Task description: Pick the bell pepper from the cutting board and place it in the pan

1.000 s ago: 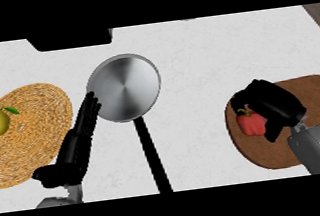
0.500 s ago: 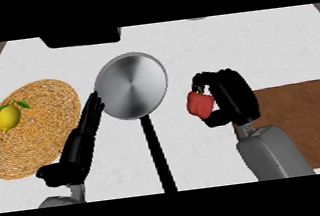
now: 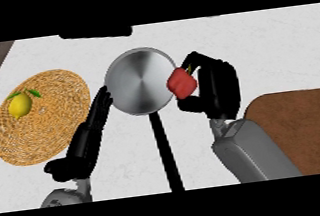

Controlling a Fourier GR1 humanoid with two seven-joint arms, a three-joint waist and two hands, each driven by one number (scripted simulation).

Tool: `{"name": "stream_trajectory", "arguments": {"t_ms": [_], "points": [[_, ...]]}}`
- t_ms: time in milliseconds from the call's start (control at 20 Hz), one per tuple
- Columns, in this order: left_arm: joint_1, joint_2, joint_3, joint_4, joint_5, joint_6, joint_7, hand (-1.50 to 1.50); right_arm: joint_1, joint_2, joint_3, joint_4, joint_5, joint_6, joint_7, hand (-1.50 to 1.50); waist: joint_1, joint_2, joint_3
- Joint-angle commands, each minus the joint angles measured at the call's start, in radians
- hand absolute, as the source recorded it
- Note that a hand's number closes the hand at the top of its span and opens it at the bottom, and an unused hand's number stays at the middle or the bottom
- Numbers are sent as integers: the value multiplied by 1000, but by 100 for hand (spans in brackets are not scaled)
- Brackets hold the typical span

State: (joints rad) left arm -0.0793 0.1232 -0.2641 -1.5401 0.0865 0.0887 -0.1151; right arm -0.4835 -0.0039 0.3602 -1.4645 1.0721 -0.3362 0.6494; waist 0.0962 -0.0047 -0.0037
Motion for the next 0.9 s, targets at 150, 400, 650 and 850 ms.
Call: {"name": "stream_trajectory", "arguments": {"t_ms": [150,400,650,850], "points": [[-37,9,10,6,7,-16,17,0,-199,4,139,164,210,-177,441,150,13,10,-1],[-55,-8,4,34,-12,-4,1,0,-361,4,173,341,330,-214,625,150,11,21,1],[-33,-42,-16,24,-28,25,-7,0,-377,4,146,464,341,-377,643,150,1,23,4],[-20,1,15,23,4,-19,-7,0,-436,3,77,569,338,-443,611,150,3,28,4]]}}
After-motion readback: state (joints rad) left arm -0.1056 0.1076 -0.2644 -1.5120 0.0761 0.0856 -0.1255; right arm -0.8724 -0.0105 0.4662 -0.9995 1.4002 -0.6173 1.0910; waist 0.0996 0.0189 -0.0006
